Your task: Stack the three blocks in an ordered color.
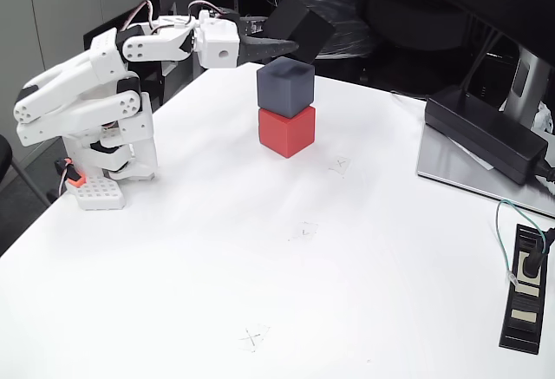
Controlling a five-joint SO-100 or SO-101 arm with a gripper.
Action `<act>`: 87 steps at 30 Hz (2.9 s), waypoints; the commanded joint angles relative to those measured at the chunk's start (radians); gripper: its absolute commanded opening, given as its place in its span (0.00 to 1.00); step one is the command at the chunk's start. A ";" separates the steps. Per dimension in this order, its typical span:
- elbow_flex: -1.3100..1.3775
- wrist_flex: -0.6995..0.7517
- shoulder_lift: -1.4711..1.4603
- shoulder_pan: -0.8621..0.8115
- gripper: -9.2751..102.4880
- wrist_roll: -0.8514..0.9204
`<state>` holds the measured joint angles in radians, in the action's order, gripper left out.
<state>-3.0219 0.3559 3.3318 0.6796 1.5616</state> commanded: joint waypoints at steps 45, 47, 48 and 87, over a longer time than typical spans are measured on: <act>0.497 0.769 -0.044 0.052 0.09 -0.003; 0.538 0.815 -0.080 0.048 0.09 -0.003; 0.560 0.830 -0.103 0.046 0.09 -0.003; 1.086 1.066 -0.824 0.043 0.09 -0.118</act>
<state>-1.9788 1.4205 2.5173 0.7240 1.4557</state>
